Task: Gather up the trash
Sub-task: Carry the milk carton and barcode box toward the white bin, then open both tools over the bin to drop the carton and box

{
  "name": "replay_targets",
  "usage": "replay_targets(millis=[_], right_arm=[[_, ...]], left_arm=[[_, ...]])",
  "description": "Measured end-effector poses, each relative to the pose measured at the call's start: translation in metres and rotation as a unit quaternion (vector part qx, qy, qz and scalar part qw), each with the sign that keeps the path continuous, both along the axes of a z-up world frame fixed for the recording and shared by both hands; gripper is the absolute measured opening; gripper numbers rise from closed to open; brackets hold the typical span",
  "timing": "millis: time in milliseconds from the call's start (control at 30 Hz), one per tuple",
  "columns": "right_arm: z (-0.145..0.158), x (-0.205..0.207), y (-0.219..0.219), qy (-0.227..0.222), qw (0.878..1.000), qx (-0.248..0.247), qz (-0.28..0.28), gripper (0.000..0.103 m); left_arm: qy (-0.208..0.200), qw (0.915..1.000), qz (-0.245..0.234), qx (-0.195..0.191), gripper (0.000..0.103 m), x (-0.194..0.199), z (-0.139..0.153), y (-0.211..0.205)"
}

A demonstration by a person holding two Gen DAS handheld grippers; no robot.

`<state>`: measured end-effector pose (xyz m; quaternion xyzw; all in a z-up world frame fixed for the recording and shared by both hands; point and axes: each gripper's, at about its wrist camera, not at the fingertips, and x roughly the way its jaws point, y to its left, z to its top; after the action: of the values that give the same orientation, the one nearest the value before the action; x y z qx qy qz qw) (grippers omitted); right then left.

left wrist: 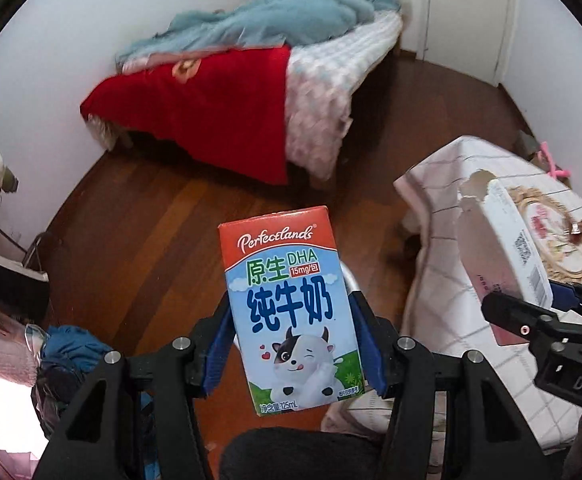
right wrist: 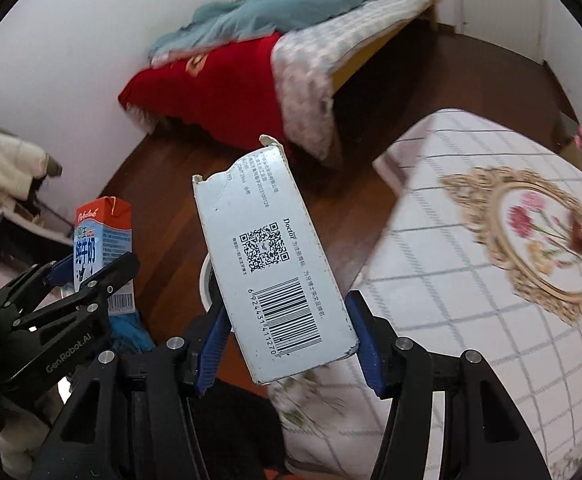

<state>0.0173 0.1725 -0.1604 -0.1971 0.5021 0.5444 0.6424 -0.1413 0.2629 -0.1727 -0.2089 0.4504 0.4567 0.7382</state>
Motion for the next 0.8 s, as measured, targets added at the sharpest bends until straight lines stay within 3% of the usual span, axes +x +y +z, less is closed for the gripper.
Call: replay_targets(millis=[133, 267, 433, 567, 800], right_arm=[[-0.035, -0.022, 0.049, -0.003, 0.999, -0.042, 0.021, 0.059], [-0.084, -0.037, 0.095, 0.001, 0.994, -0.102, 0.043, 0.059], [-0.138, -0.042, 0.135, 0.009, 0.984, -0.167, 0.057, 0.058], [-0.175, -0.041, 0.159, 0.017, 0.976, -0.21, 0.061, 0.058], [-0.216, -0.038, 0.176, 0.038, 0.964, -0.255, 0.063, 0.059]], left_arm=[[0.018, 0.9976, 0.004, -0.067, 0.052, -0.01, -0.044, 0.04], [0.041, 0.9882, 0.001, -0.147, 0.052, -0.012, -0.093, 0.076], [0.058, 0.9677, -0.01, -0.245, 0.052, -0.004, -0.151, 0.111], [0.055, 0.9561, -0.006, -0.288, 0.052, 0.0, -0.178, 0.127], [0.044, 0.9418, 0.006, -0.333, 0.053, -0.007, -0.197, 0.139]])
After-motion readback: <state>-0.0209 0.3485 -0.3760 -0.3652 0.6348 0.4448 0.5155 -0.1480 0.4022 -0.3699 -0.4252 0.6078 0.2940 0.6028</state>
